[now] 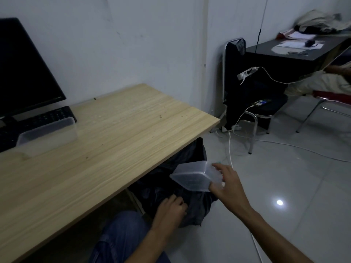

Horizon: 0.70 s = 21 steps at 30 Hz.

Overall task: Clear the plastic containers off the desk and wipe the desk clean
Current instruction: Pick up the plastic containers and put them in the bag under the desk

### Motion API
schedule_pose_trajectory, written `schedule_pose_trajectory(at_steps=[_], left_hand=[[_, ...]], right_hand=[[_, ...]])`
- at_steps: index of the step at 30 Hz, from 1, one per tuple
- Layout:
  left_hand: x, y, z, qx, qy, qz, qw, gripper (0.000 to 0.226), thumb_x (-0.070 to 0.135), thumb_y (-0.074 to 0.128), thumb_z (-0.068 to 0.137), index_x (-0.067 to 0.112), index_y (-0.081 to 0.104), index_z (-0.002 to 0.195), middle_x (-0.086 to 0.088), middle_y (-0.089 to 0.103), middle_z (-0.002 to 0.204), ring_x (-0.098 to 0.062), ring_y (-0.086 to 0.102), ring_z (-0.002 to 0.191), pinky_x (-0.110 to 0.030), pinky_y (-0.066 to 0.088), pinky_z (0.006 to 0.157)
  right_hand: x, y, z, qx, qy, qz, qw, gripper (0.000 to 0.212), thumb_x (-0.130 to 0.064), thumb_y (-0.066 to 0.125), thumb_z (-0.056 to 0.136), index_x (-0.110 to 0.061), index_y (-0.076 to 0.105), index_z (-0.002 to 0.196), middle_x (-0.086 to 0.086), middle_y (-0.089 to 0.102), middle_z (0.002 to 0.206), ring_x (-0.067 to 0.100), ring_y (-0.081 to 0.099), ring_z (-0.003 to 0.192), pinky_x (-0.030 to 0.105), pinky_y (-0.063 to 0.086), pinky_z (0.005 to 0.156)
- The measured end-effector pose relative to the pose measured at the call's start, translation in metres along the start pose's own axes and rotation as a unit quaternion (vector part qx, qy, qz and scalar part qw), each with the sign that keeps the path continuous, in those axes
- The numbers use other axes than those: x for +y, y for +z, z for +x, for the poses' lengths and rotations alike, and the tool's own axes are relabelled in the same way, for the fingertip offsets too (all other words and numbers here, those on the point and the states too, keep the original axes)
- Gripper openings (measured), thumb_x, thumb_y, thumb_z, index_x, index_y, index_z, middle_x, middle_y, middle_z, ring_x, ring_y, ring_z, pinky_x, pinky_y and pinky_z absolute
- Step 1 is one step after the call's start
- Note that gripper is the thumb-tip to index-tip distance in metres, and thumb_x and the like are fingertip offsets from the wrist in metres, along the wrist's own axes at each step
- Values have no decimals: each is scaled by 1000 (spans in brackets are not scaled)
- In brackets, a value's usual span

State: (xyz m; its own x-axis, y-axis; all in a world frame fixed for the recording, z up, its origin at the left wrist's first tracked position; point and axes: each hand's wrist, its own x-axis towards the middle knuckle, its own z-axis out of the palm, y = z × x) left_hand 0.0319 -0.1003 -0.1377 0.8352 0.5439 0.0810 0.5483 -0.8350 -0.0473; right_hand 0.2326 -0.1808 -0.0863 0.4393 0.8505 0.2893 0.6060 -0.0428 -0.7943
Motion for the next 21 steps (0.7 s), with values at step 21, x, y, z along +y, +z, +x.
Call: schedule_pose_trajectory(at_steps=[21], left_hand=[[-5, -39, 14, 128, 21, -25, 991, 15, 27, 80, 69, 26, 65, 74, 8, 59, 77, -15, 55, 70, -29, 44, 55]], right_hand=[[-25, 29, 50, -131, -139, -246, 950, 47, -21, 53, 84, -28, 57, 130, 2, 46, 144, 32, 34, 135, 47, 35, 109]])
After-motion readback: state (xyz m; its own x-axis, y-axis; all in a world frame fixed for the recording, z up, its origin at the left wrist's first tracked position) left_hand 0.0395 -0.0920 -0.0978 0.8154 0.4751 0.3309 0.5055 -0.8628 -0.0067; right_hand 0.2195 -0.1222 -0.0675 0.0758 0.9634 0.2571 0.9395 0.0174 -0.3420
